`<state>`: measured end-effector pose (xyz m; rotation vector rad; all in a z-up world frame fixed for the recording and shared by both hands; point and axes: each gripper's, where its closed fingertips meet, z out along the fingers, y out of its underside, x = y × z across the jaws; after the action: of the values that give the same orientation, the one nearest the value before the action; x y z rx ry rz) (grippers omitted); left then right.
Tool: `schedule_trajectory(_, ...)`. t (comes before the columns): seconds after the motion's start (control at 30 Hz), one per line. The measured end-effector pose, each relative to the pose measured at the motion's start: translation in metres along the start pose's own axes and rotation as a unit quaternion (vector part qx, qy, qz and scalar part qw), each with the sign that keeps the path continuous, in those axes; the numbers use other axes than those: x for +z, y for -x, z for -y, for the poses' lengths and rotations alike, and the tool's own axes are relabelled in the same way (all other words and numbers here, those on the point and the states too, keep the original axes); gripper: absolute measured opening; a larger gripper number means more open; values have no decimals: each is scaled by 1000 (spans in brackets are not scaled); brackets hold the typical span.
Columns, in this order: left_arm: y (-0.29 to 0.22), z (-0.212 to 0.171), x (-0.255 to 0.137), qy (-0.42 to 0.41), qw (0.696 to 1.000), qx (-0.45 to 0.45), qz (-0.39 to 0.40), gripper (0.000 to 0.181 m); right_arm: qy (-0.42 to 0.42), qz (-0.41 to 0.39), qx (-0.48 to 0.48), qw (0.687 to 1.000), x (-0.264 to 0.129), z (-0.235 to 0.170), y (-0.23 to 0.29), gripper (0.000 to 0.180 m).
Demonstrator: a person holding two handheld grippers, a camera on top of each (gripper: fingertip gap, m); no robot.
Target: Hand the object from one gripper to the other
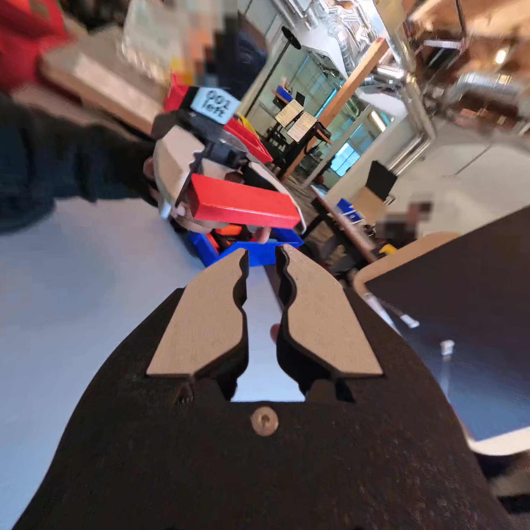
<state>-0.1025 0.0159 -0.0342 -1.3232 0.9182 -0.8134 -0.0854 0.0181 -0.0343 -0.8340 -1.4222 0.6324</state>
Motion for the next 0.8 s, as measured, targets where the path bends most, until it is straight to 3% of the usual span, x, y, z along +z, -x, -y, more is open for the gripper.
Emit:
schedule_trajectory(0.13, 24, 7, -5, 18, 985, 115, 129, 114, -34, 31, 206, 978, 0, -6, -15, 26)
schedule_trajectory(0.3, 26, 6, 1, 31, 953, 229, 197, 112, -90, 125, 422, 894, 7, -4, -9, 39)
schedule_trajectory(0.33, 20, 9, 0, 15, 949, 248, 194, 73, -101, 149, 452, 873, 8, -3, -5, 41)
schedule_trajectory(0.37, 7, 13, 0, -18, 948, 270, 169, 9, -106, 169, 484, 852, 10, -4, -2, 41)
schedule_trajectory(0.43, 2, 6, 5, -21, 953, 262, 151, 0, -97, 192, 530, 820, 19, -17, 7, 41)
schedule_trajectory(0.5, 17, -15, 8, 35, 955, 242, 170, 0, -63, 180, 530, 827, 28, -42, 13, 35)
schedule_trajectory(0.63, 25, -11, 0, 31, 959, 225, 171, 0, -59, 142, 499, 853, 13, -49, -10, 33)
schedule_trajectory(0.8, 29, -17, 0, 31, 964, 204, 168, 0, -70, 118, 489, 861, 3, -47, -27, 32)
